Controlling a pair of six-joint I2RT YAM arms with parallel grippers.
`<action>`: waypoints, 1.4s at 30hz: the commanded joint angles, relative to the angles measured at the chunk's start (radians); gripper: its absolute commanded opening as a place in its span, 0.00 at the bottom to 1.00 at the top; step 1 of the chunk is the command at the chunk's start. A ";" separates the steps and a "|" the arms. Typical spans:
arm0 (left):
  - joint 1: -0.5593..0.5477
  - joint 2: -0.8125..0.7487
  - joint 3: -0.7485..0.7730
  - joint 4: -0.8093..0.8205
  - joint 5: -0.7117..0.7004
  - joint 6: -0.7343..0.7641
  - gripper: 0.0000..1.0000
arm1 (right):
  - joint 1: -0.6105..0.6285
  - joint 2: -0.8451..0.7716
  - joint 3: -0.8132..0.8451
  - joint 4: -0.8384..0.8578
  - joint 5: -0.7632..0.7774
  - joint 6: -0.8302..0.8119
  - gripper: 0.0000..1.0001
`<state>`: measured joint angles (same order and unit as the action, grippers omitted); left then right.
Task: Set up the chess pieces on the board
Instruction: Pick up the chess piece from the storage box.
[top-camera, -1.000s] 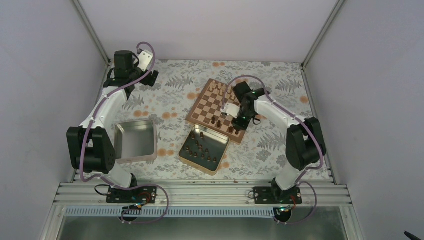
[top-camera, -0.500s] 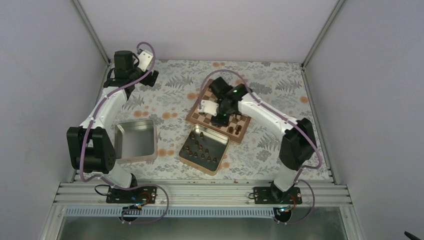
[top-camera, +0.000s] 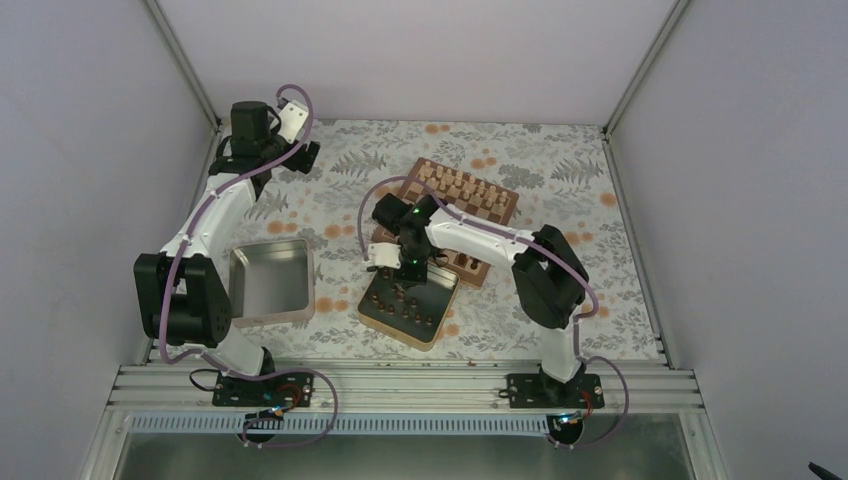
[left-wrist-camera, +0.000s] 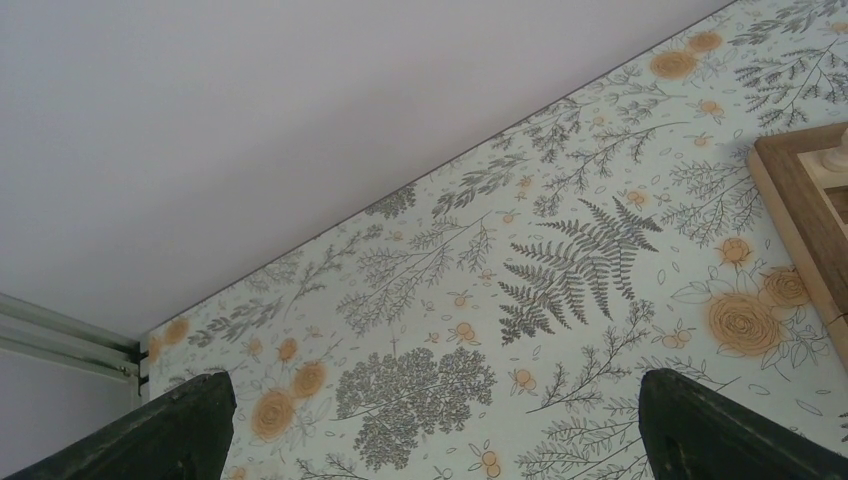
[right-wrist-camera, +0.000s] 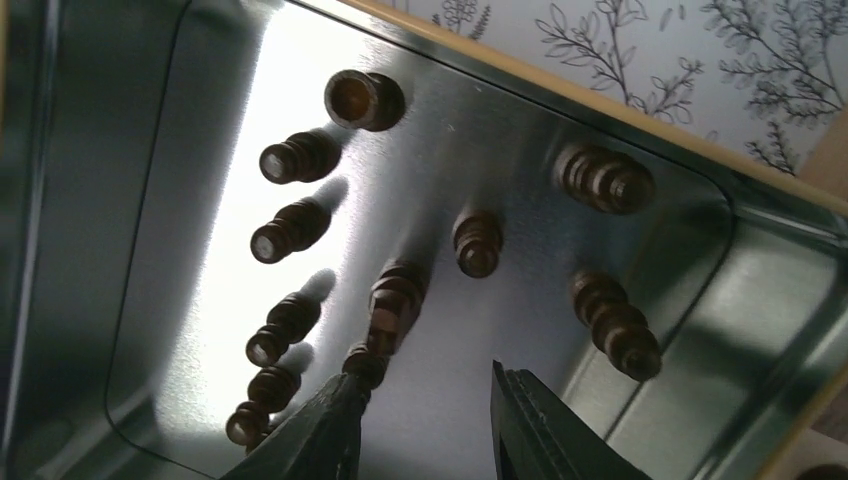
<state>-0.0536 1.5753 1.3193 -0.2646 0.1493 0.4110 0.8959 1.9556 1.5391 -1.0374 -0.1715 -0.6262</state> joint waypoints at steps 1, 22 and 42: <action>-0.003 -0.020 -0.002 0.015 0.006 0.007 1.00 | 0.026 0.017 0.005 0.000 -0.032 0.030 0.36; -0.003 -0.025 -0.009 0.021 0.010 0.008 1.00 | 0.045 0.073 -0.013 0.027 -0.010 0.040 0.38; -0.004 -0.023 -0.006 0.022 0.015 0.008 1.00 | 0.045 0.044 0.011 0.009 -0.002 0.043 0.15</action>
<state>-0.0544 1.5753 1.3178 -0.2642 0.1501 0.4114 0.9295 2.0453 1.5356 -1.0153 -0.1749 -0.5926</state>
